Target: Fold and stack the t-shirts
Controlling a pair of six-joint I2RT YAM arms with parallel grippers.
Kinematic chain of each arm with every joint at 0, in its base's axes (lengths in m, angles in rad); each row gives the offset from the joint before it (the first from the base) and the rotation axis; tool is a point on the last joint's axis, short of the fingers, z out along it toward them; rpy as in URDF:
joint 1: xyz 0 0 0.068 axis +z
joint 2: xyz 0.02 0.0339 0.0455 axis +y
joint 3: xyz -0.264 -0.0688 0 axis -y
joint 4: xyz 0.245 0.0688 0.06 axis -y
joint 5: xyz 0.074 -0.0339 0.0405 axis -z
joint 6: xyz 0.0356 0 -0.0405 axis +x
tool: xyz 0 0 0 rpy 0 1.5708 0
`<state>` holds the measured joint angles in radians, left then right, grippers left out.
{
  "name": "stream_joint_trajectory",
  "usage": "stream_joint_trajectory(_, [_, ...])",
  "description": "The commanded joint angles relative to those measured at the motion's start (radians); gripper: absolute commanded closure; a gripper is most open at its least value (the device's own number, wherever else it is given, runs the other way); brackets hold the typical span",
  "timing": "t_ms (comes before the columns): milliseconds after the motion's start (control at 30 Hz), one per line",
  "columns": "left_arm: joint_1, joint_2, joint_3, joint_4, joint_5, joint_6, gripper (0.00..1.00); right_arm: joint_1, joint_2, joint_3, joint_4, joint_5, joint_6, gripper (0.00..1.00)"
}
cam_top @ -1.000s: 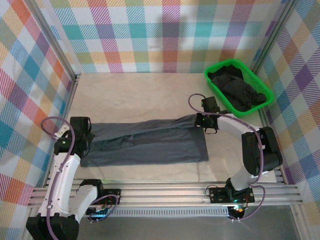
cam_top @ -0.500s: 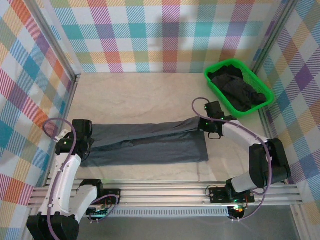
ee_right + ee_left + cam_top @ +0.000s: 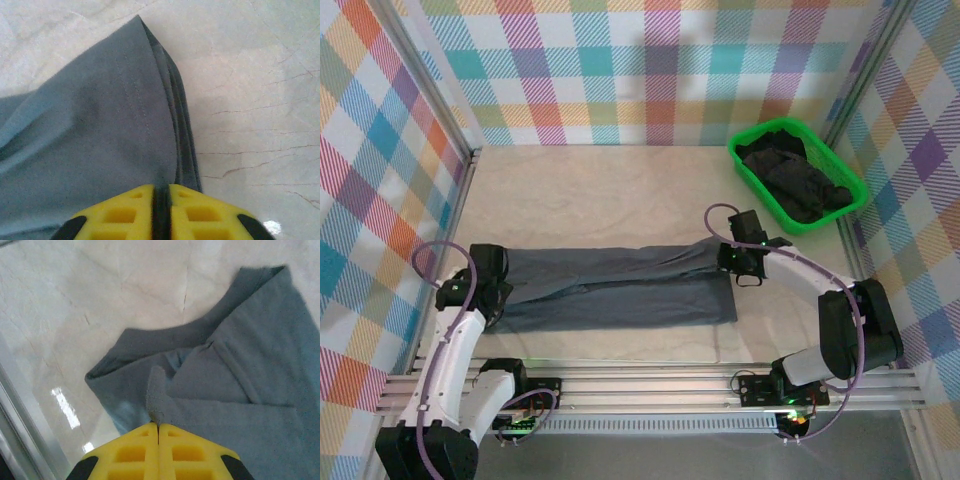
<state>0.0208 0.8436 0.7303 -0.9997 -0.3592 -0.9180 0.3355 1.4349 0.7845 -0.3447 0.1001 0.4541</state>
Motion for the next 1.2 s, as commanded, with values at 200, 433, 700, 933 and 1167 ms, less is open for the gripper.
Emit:
stream_joint_trajectory(200, [-0.007,0.076,0.055,-0.016,0.138,0.008,0.53,0.006,-0.009,0.07,-0.117,0.067,0.073,0.57])
stream_joint_trajectory(433, [0.045,0.299,0.215,0.184,0.218,0.109,0.53,-0.011,0.19,0.288,-0.121,-0.031,0.026,0.6])
stream_joint_trajectory(700, [0.159,0.78,0.443,0.259,0.361,0.238,0.54,-0.053,0.443,0.5,-0.214,-0.083,0.012,0.65])
stream_joint_trajectory(933, [0.185,0.949,0.514,0.252,0.414,0.334,0.52,-0.055,0.478,0.52,-0.264,-0.019,0.006,0.65])
stream_joint_trajectory(1167, [0.185,1.002,0.513,0.257,0.384,0.344,0.55,-0.056,0.483,0.533,-0.24,-0.028,0.006,0.65])
